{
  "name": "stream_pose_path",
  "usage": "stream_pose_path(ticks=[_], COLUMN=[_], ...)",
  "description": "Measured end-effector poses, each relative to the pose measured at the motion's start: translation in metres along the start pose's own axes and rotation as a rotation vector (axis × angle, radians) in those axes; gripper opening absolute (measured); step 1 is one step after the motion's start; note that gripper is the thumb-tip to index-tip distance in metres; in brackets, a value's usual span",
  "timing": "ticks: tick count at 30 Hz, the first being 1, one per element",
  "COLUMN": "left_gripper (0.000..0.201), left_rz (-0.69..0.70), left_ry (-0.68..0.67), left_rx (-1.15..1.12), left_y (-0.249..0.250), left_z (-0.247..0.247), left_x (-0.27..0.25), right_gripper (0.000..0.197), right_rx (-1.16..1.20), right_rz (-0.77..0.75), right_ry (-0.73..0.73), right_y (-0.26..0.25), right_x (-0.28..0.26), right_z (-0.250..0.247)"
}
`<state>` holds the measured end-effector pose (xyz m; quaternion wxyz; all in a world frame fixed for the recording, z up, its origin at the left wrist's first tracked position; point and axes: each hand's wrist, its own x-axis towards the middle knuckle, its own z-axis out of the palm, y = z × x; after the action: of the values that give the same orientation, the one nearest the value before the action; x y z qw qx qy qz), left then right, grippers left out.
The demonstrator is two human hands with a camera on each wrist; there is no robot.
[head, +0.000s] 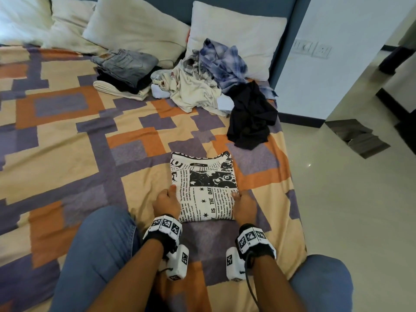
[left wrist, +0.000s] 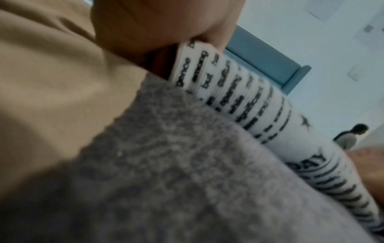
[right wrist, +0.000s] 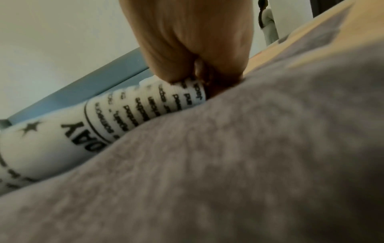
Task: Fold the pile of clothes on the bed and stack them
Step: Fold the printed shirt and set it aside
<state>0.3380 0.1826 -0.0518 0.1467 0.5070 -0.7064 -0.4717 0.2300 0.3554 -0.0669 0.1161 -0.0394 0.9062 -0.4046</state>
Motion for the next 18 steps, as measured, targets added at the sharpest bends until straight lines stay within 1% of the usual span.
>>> stream_pose_path(ticks=[2,4,5,7,9,10,12,13,15,18], left_gripper=[0.052,0.055,0.054,0.049,0.047,0.048,0.051,0.051,0.052,0.052], left_rz=[-0.046,-0.083,-0.078,-0.027,0.022,0.033,0.019,0.000,-0.035,-0.082], left_ry=[-0.011,-0.031,-0.035,-0.029,-0.018,-0.013,0.001,0.006,0.009,0.002], left_rx=[-0.022,-0.034,-0.040,-0.029,0.009,0.017,0.031,0.040,0.056,0.103], left_y=[-0.003,-0.005,-0.007,-0.006,-0.008,-0.008,-0.007,-0.007,-0.006,-0.004], left_z=[0.000,0.002,0.004,0.008,0.009,0.009,0.007,0.006,0.004,0.005], left_x=[-0.002,-0.011,-0.018,-0.030,-0.035,-0.034,-0.032,-0.030,-0.028,-0.028], right_gripper=[0.025,0.030,0.035,0.049,0.069,0.071,0.059,0.056,0.055,0.055], right_rx=[0.134,0.262,0.277,0.203,0.111,0.081,0.010,-0.025,-0.079,-0.093], right_rz=[-0.014,0.009,0.011,-0.012,-0.037,-0.042,-0.009,0.009,0.037,0.047], right_ry=[0.045,0.031,-0.004,-0.058,-0.044,-0.054,-0.079,-0.064,-0.029,0.018], right_y=[0.005,0.009,0.011,0.014,0.020,0.017,0.010,0.007,0.009,0.011], right_x=[-0.004,-0.011,-0.015,-0.017,-0.017,-0.018,-0.020,-0.021,-0.020,-0.017], right_z=[-0.003,-0.008,-0.008,-0.004,0.003,0.001,-0.008,-0.012,-0.016,-0.014])
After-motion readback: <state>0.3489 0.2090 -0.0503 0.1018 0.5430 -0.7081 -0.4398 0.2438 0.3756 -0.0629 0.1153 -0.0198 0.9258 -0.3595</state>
